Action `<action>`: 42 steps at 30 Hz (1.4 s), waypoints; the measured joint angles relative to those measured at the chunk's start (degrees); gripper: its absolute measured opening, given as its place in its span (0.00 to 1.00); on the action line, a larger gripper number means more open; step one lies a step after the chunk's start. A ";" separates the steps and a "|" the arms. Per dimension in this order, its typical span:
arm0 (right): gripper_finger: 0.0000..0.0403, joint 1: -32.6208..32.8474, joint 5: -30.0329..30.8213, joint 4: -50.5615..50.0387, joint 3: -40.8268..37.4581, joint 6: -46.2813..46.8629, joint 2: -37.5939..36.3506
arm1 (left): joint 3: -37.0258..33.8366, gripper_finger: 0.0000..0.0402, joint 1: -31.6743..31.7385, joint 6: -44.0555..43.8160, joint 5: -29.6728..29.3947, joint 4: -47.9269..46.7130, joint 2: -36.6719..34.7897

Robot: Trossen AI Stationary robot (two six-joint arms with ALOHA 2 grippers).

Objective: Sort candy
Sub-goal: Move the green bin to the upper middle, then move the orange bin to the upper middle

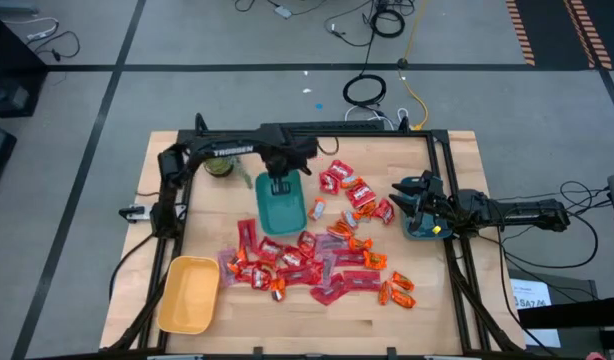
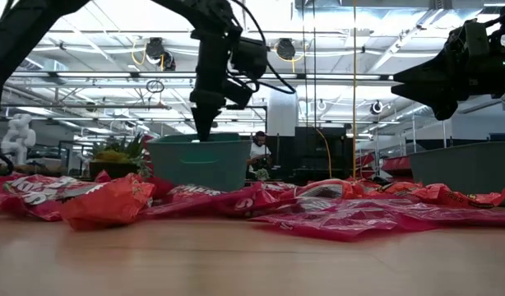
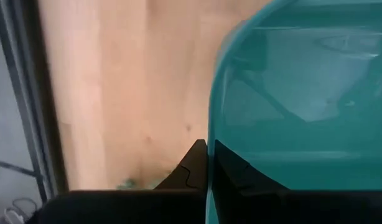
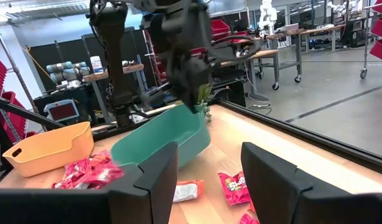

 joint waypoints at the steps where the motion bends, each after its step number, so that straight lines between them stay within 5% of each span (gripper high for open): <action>1: 0.42 -0.01 0.02 0.01 0.00 -0.02 0.00 | 0.00 0.02 0.92 0.95 0.61 0.19 -0.14; 18: 0.42 -0.02 0.02 -0.03 0.00 -0.02 0.00 | 0.01 0.07 8.89 15.77 4.93 0.53 0.16; 34: 0.42 -0.01 0.02 -0.03 0.00 -0.01 0.00 | 0.77 0.15 8.99 16.22 2.79 -0.18 -0.10; 42: 0.42 -0.01 0.00 -0.03 0.00 -0.02 0.00 | 4.21 0.15 8.97 9.78 2.68 0.08 -6.21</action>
